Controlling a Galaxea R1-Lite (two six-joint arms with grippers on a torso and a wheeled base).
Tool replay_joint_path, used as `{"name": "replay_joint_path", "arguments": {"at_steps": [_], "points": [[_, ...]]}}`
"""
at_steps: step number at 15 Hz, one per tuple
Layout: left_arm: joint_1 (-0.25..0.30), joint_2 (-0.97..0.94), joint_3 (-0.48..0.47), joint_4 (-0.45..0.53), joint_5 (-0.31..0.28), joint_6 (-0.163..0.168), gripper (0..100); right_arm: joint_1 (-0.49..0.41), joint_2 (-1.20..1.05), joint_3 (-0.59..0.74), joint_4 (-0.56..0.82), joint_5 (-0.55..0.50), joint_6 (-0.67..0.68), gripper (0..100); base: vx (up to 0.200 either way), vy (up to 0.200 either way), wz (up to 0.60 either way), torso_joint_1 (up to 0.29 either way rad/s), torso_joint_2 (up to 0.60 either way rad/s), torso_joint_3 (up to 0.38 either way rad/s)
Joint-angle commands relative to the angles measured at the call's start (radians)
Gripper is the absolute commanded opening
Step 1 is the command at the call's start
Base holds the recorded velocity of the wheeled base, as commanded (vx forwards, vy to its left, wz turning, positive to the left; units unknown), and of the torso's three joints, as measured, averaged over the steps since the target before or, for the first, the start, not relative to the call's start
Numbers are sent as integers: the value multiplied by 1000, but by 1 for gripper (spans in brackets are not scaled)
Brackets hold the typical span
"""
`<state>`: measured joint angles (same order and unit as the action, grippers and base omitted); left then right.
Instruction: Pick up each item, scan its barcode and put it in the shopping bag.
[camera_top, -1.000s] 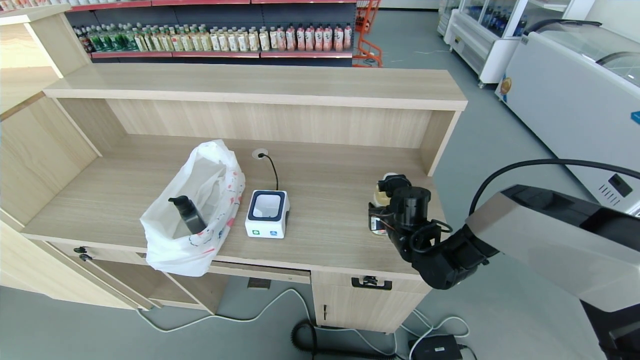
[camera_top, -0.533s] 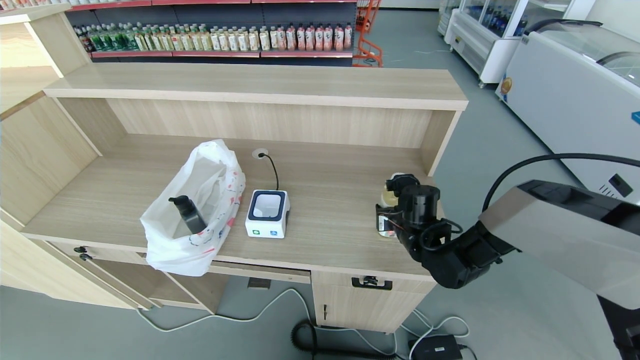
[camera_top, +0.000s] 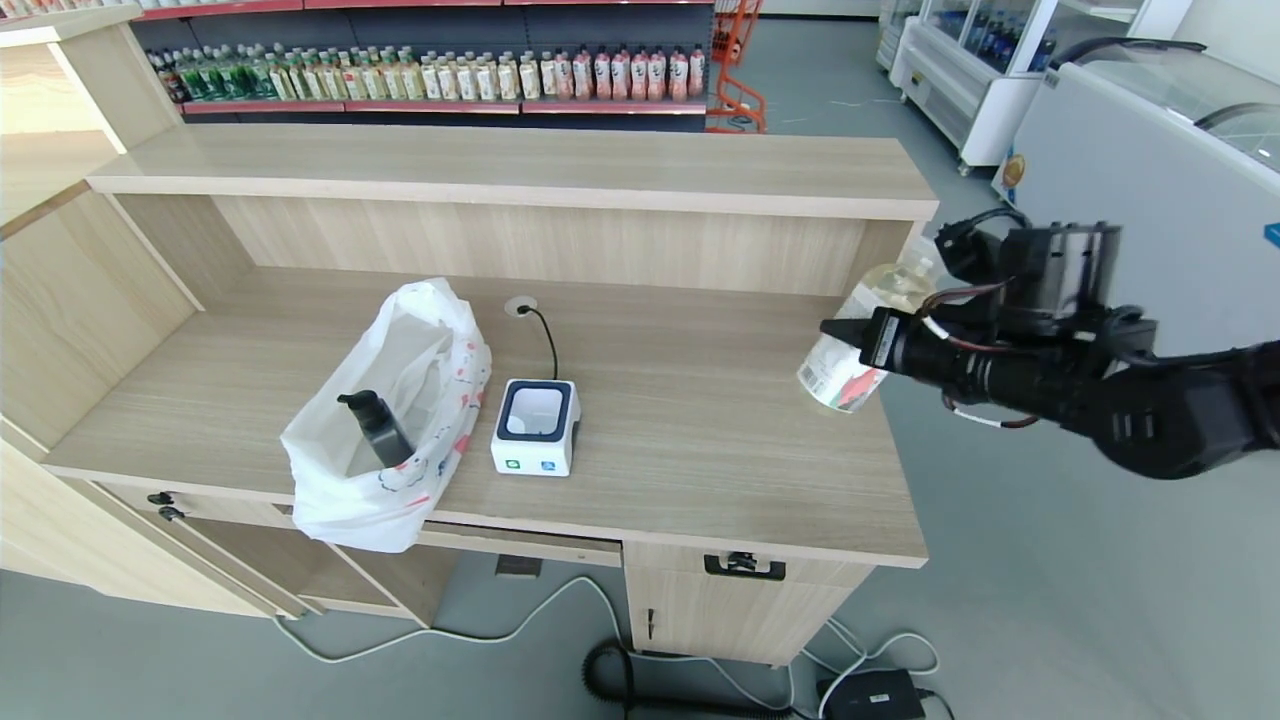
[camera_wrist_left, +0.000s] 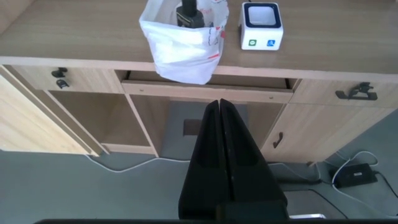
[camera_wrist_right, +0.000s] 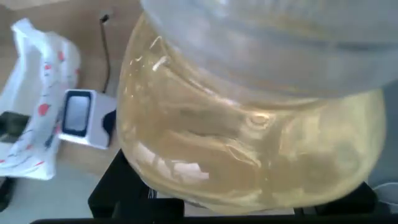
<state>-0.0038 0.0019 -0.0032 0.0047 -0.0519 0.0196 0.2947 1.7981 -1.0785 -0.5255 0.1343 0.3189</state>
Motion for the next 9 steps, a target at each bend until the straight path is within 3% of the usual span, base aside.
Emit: {"name": "replay_joint_path", "arguments": {"at_steps": [1,3,5,9], "points": [[1,0,0,0,0,0,0,-23,-371,-43,294,350,126,0,0,0,0,0,0,0],[1,0,0,0,0,0,0,37,-476,-26,357,493,127,0,0,0,0,0,0,0],[1,0,0,0,0,0,0,73,-556,3,429,564,127,0,0,0,0,0,0,0],[1,0,0,0,0,0,0,210,-669,88,481,573,126,0,0,0,0,0,0,0]]}}
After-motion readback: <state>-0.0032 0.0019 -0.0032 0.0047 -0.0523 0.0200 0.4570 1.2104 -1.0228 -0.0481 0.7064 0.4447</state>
